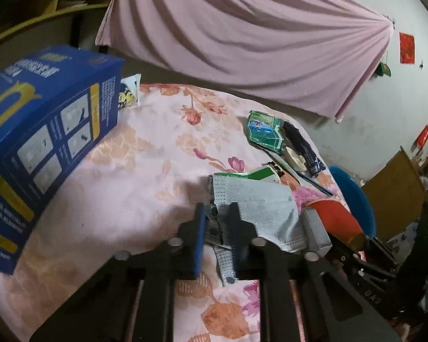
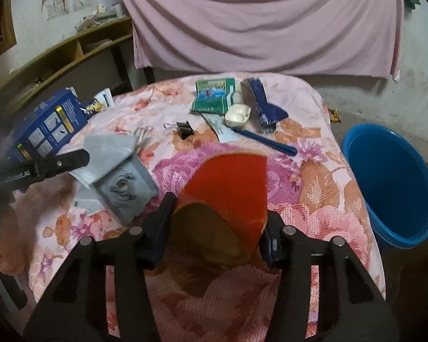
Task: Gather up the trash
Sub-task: 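Grasp the red paper cup with the right tool while the left tool grasps the grey mask, then carry cup and mask over the blue basin and open both tools to drop them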
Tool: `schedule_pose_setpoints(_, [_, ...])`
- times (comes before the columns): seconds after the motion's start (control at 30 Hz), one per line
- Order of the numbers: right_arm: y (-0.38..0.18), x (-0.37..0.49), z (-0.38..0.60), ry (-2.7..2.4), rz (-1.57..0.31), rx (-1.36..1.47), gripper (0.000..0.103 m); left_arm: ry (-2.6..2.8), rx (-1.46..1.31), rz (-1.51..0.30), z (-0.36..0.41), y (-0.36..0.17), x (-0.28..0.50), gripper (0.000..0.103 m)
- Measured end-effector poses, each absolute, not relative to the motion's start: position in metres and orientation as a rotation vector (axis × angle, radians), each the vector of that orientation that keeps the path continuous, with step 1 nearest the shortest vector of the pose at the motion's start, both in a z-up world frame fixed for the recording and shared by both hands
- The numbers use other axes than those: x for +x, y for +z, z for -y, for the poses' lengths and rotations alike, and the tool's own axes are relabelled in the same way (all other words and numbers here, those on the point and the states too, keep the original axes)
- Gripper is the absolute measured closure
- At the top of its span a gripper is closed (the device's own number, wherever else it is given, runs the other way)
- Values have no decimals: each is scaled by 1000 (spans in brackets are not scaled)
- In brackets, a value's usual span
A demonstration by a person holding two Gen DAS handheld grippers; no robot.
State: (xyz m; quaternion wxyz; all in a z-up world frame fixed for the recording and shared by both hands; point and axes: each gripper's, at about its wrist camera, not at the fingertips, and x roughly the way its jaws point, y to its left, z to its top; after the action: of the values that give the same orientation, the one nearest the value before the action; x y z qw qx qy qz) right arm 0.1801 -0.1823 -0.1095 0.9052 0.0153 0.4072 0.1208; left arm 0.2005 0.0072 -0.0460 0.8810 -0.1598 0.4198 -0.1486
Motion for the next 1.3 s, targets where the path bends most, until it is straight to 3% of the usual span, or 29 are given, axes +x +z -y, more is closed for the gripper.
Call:
schedule_pose_setpoints(0.1, [-102,171,184,261,-793,34,26,-315,-370,-864,-11,-41,194,102])
schedule_pose_setpoints(0.33, [-91,153,190,264,-713,24,26,-294,-346,-844,-9,-34,181,101])
schedule_pose_setpoints(0.37, [-91,151,190,261,-709,17,26,-299,-354,-859,-9,-37,182,98])
schedule_pose_setpoints(0.47, [-91,146,190,245,-705,-14,26,-316,-408,-899,-13,-42,186,68])
schedule_pose_setpoints(0.5, [-91,145,190,237,-703,-28,26,-319,-436,-891,-16,-42,185,64])
schedule_pose_setpoints(0.77, [-93,141,188,198,-697,-122,26,-400,-483,-938,-6,-49,196,64])
schedule_pose_setpoints(0.83, [-93,139,189,201,-686,-123,26,-431,-477,-933,-2,-49,196,66])
schedule_pose_setpoints(0.87, [-93,138,189,202,-683,-123,26,-443,-475,-932,0,-50,196,70])
schedule_pose_setpoints(0.9, [-92,138,190,204,-679,-121,26,-454,-476,-928,2,-50,195,83])
schedule_pose_setpoints(1.0, [-92,136,192,213,-670,-108,26,-466,-466,-935,7,-51,195,94])
schedule_pose_setpoints(1.1, [-90,133,194,212,-653,-103,26,-471,-459,-917,9,-49,193,101])
schedule_pose_setpoints(1.3, [-86,124,200,208,-610,-79,26,-475,-418,-856,16,-36,178,103])
